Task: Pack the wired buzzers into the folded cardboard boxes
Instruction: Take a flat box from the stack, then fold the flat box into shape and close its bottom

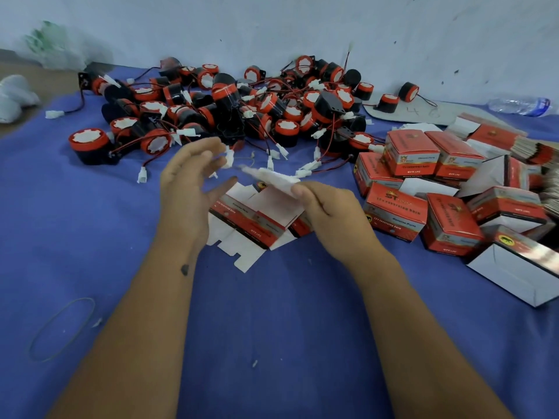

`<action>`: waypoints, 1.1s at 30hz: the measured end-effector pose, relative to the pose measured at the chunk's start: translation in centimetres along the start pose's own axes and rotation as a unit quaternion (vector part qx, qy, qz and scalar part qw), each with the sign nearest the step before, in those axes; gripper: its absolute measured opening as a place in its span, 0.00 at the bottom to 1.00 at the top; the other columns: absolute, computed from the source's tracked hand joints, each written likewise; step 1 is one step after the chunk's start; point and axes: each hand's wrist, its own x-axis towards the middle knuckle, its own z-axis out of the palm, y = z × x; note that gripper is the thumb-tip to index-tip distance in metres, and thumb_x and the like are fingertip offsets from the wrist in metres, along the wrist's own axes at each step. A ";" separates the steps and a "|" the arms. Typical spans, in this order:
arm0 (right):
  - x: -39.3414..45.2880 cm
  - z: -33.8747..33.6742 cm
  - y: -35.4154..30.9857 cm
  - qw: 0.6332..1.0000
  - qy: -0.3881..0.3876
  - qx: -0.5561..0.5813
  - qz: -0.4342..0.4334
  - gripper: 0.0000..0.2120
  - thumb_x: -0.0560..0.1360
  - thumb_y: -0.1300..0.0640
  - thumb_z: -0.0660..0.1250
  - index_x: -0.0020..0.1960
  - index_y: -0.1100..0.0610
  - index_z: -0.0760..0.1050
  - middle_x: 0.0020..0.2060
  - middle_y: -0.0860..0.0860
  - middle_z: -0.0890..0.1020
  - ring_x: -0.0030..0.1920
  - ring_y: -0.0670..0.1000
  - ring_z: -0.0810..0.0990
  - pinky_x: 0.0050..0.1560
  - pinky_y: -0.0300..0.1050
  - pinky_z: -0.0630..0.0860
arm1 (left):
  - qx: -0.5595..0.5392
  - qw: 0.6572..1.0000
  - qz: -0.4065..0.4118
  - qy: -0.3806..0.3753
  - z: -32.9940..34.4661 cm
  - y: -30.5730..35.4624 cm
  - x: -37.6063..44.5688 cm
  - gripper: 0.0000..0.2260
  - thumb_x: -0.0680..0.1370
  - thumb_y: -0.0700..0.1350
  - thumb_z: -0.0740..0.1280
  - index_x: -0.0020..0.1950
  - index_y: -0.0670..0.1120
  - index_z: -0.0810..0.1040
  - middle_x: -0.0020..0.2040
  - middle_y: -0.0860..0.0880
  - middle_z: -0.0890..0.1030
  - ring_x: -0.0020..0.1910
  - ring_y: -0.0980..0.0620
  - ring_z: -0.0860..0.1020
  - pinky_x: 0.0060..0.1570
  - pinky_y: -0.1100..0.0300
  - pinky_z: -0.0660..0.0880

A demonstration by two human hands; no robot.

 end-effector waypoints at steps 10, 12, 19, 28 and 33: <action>0.0 0.3 -0.3 0.999 -0.003 -0.034 0.024 0.17 0.85 0.52 0.51 0.72 0.48 0.67 0.44 0.53 0.78 0.38 0.51 0.73 0.38 0.49 0.71 | 0.238 0.962 0.101 -0.087 2.3 -0.8 -1.3 0.07 0.79 0.47 0.68 0.54 0.60 0.79 0.51 0.72 0.78 0.55 0.73 0.73 0.57 0.70 0.68; 0.1 0.5 -0.5 0.999 0.006 0.002 0.036 0.17 0.85 0.53 0.52 0.70 0.50 0.69 0.42 0.52 0.77 0.35 0.48 0.71 0.37 0.47 0.68 | 0.232 0.964 0.114 -0.065 2.3 -1.0 -1.2 0.05 0.79 0.46 0.69 0.53 0.53 0.80 0.49 0.68 0.79 0.53 0.71 0.74 0.57 0.72 0.69; 0.3 0.7 -0.9 0.987 0.099 0.083 0.096 0.15 0.84 0.55 0.55 0.54 0.61 0.78 0.44 0.58 0.80 0.42 0.54 0.74 0.44 0.50 0.71 | 0.237 0.954 0.168 -0.080 2.2 -1.3 -1.3 0.06 0.78 0.39 0.69 0.54 0.48 0.81 0.56 0.55 0.81 0.60 0.64 0.75 0.63 0.68 0.69; 0.8 0.3 -0.3 0.919 0.279 0.229 0.161 0.14 0.83 0.57 0.56 0.50 0.59 0.79 0.45 0.58 0.82 0.45 0.52 0.79 0.46 0.49 0.76 | 0.423 0.836 0.264 -0.229 2.9 -2.7 -1.6 0.33 0.71 0.49 0.77 0.73 0.53 0.68 0.74 0.53 0.67 0.75 0.57 0.60 0.69 0.72 0.54; 0.9 0.1 -1.2 0.860 0.295 0.381 0.166 0.15 0.82 0.59 0.59 0.41 0.54 0.81 0.38 0.54 0.81 0.41 0.54 0.79 0.43 0.51 0.77 | 0.369 0.871 0.267 -0.186 3.2 -2.5 -1.6 0.25 0.74 0.52 0.73 0.70 0.56 0.70 0.68 0.58 0.72 0.70 0.57 0.67 0.69 0.65 0.63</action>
